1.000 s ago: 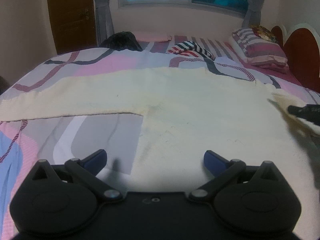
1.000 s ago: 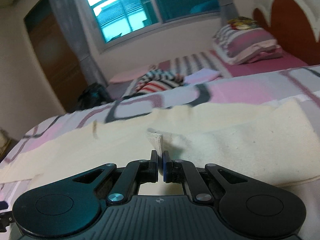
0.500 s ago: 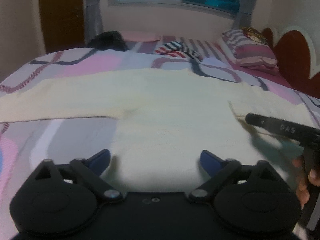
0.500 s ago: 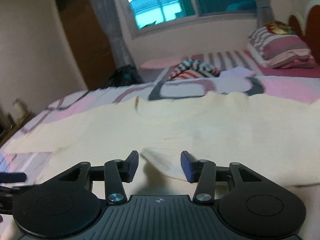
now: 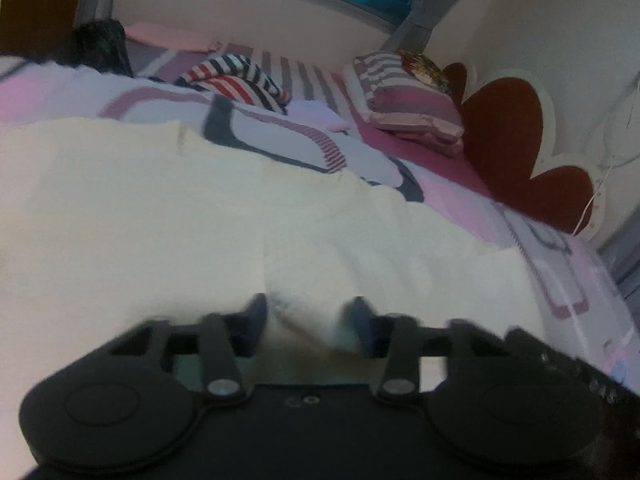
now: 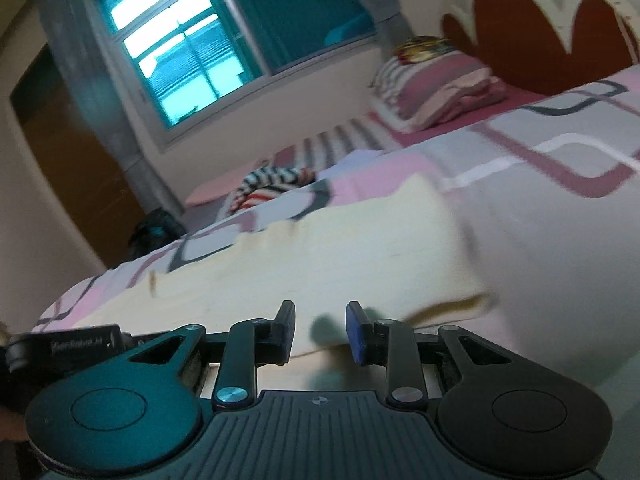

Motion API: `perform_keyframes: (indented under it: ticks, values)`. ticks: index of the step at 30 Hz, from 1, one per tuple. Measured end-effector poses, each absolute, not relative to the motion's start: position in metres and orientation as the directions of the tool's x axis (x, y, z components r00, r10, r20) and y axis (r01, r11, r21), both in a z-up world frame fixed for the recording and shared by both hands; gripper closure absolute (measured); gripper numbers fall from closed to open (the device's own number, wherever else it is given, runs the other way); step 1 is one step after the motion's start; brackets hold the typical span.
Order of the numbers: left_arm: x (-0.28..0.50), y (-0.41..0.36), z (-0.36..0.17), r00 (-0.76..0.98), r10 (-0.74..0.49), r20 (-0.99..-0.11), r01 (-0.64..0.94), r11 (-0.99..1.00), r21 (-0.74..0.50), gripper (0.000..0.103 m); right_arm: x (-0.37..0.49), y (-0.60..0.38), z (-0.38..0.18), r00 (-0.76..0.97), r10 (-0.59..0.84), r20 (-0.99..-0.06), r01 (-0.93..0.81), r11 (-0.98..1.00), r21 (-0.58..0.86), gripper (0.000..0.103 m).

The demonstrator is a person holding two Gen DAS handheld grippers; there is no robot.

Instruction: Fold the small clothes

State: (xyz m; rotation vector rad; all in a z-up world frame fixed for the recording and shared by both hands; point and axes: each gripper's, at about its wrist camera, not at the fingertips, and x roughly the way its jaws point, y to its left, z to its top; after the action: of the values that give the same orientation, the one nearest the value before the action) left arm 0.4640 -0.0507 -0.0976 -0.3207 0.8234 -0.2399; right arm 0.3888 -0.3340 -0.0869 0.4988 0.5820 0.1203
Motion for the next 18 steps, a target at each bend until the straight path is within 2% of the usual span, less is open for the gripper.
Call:
perform_keyframes:
  ticks: [1,2,10,18]
  values:
    - [0.468,-0.051,-0.101,0.657,-0.328,-0.678,0.077,0.925,-0.373,0.097,0.385,-0.341,-0.086,0.834,0.232,-0.500,0.048,0.873,0.485,0.074]
    - [0.471,-0.046,-0.102,0.652,-0.337,-0.679,0.078,0.921,-0.382,0.099,0.381,-0.347,-0.086,0.837,0.219,-0.502,0.065,0.870,0.488,0.074]
    - [0.459,0.003,-0.075,0.726,-0.224,-0.650,0.051,0.960,-0.275,0.099,0.375,-0.367,-0.081,0.855,0.147,-0.497,0.155,0.842,0.517,0.074]
    - [0.448,0.067,-0.075,0.737,-0.138,-0.662,-0.054,0.964,-0.261,0.099,0.366,-0.356,-0.084,0.848,0.150,-0.508,0.179,0.822,0.540,0.074]
